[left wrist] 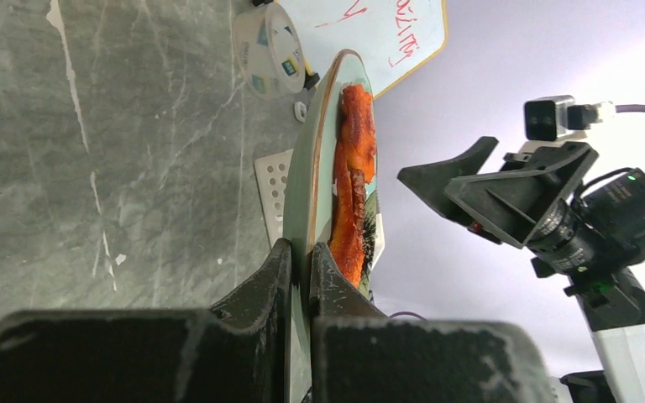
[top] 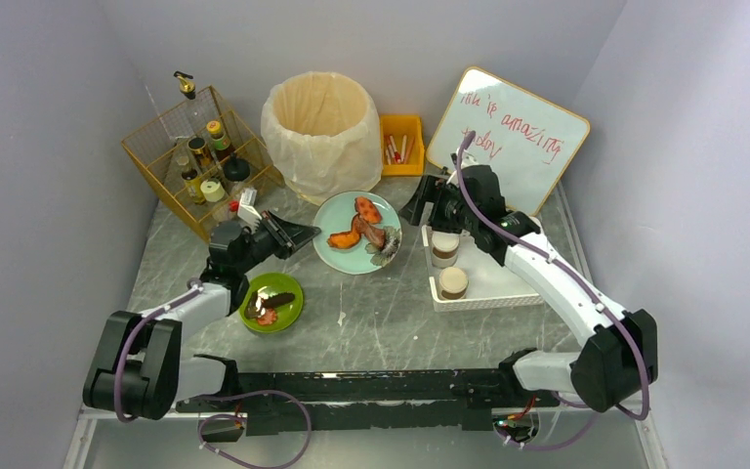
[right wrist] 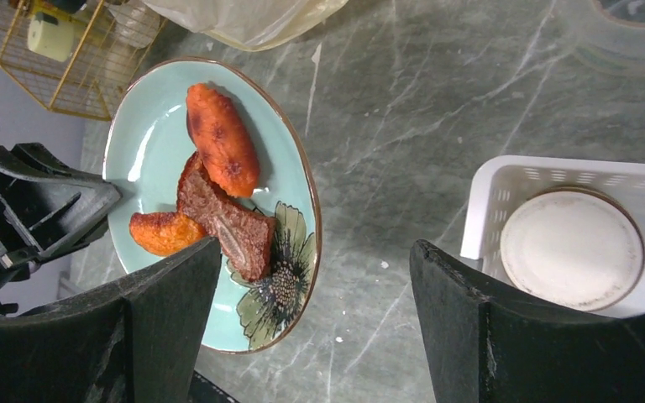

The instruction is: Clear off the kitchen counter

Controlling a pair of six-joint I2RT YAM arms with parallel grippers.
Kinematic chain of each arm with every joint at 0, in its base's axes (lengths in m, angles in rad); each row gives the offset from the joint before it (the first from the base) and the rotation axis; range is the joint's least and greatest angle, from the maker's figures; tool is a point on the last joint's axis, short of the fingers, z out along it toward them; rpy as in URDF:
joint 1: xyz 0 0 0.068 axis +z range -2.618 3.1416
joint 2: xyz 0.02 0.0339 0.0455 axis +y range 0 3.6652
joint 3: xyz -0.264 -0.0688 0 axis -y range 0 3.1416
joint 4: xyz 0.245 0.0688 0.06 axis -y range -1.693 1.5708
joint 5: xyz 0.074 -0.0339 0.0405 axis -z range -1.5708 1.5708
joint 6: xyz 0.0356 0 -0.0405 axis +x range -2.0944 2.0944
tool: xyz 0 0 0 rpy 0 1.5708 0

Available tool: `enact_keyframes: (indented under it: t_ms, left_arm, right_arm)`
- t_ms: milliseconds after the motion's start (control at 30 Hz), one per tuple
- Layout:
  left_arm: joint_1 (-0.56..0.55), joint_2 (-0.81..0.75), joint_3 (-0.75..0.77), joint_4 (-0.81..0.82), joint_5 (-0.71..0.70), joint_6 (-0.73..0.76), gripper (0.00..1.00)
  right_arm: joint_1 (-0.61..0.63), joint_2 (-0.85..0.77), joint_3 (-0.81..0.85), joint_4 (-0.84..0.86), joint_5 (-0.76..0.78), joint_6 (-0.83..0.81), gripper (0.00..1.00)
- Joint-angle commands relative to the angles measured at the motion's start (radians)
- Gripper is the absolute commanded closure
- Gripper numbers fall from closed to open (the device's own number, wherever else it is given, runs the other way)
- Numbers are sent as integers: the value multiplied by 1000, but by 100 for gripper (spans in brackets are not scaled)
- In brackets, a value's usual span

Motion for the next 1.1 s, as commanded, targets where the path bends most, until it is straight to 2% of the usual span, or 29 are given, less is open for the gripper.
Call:
enact_keyframes:
  t_ms: [0,200,400,833,1067]
  left_arm:
    - [5,-82,78,113,9,-94,95]
    - [5,-115,87,101,-15,-120,95]
    - [5,-104,110,126,3,-139,95]
    - [5,-98,112,167,15,-165,95]
    - [5,-89,108,189,21,-177,95]
  right_arm:
    - [-29,22,30,96,-106,47,14]
    - [-70,52,7,168,-259,92,18]
    - [-77,108,-16,234,-393,121,25]
    - [-79,157,-61,327,-427,185,50]
    - [-86,180,-85,427,-437,250,55]
